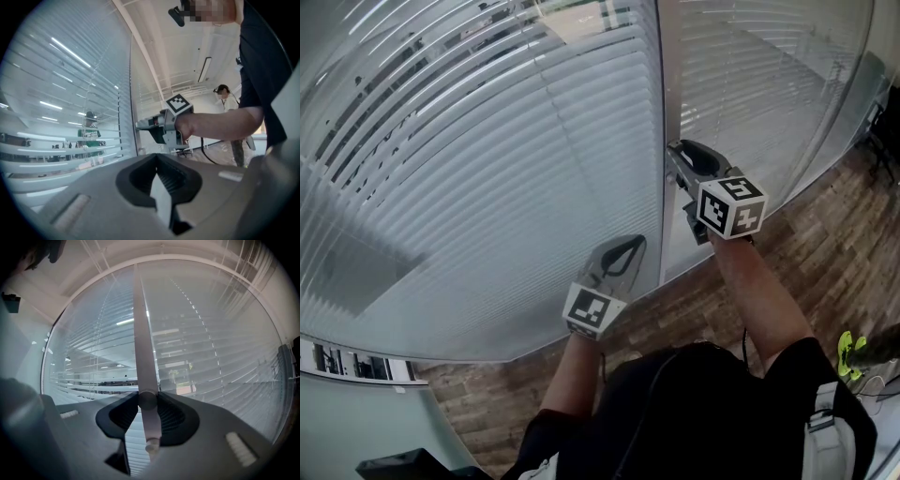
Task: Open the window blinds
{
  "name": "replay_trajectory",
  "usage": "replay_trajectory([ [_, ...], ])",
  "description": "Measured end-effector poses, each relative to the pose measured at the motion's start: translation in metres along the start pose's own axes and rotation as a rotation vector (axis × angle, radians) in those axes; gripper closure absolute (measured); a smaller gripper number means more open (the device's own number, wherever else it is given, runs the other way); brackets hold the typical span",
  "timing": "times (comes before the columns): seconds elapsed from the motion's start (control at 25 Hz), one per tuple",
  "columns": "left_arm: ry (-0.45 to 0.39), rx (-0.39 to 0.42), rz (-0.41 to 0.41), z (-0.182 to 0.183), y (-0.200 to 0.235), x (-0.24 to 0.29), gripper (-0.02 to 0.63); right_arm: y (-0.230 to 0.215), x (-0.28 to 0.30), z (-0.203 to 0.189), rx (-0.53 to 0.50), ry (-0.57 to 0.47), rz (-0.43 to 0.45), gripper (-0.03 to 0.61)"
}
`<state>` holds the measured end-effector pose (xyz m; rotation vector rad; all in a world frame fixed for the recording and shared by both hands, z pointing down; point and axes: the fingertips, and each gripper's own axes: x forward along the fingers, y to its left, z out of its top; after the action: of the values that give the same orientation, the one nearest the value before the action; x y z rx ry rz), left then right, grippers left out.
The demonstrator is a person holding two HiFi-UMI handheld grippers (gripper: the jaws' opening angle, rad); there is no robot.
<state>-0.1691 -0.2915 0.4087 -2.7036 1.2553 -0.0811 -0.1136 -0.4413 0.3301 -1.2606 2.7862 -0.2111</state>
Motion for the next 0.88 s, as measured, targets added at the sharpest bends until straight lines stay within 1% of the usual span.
replay_trajectory([
  [0.4,-0.003,-0.002,-0.006,-0.002,0.001,0.004,0.609,0.002,-0.003,0.003,-0.02,-0.014,0.018,0.43],
  [0.52,-0.008,-0.003,-0.009,-0.001,-0.001,0.006,0.609,0.0,-0.009,0.002,-0.041,-0.017,0.014,0.426],
  [0.72,-0.008,-0.014,-0.034,-0.005,-0.009,0.015,0.61,-0.005,-0.027,0.003,-0.046,-0.048,0.015,0.423],
  [0.8,-0.012,-0.021,-0.042,-0.003,-0.012,0.018,0.609,-0.004,-0.037,0.003,-0.076,-0.066,0.028,0.429],
  [0.88,-0.004,-0.022,-0.055,0.0,-0.016,0.021,0.611,-0.003,-0.048,0.004,-0.117,-0.09,0.044,0.459],
])
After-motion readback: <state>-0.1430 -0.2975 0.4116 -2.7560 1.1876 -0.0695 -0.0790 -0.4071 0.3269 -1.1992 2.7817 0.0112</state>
